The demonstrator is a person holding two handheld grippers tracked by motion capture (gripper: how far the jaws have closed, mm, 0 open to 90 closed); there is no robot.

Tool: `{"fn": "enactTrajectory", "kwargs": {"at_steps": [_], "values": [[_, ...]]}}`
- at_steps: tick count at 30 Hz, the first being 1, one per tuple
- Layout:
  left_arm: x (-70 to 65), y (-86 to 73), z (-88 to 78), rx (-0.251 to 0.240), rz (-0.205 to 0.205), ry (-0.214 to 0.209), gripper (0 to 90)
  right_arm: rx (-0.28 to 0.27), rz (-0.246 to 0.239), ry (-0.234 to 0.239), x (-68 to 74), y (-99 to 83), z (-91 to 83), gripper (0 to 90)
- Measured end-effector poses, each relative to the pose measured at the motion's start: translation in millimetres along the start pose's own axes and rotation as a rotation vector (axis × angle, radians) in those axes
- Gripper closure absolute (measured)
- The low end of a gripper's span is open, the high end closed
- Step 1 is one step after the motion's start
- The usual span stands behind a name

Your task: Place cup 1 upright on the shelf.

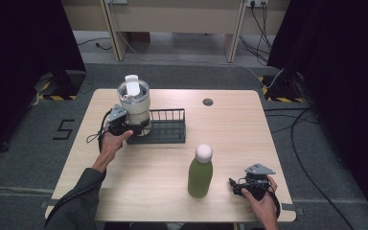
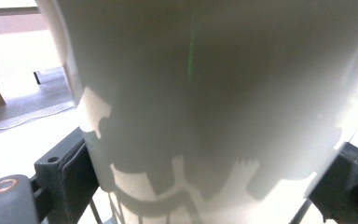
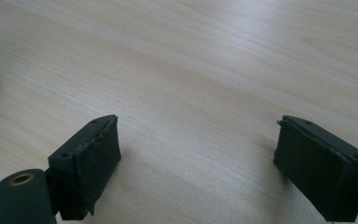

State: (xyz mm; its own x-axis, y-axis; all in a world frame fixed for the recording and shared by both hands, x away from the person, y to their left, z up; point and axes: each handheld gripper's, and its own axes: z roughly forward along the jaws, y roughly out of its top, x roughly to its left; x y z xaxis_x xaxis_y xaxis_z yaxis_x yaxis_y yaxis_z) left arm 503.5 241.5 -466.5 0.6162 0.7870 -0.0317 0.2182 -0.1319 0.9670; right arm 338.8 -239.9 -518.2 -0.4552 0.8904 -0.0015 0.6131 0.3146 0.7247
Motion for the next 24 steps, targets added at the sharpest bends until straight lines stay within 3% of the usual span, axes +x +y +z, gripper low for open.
{"fn": "enactTrajectory", "kwargs": {"at_steps": [24], "values": [[-0.8,2.0,-6.5,-0.009,-0.013,0.003,9.3,0.000,-0.001,-0.001,0.0,0.0,0.0,14.1]]}}
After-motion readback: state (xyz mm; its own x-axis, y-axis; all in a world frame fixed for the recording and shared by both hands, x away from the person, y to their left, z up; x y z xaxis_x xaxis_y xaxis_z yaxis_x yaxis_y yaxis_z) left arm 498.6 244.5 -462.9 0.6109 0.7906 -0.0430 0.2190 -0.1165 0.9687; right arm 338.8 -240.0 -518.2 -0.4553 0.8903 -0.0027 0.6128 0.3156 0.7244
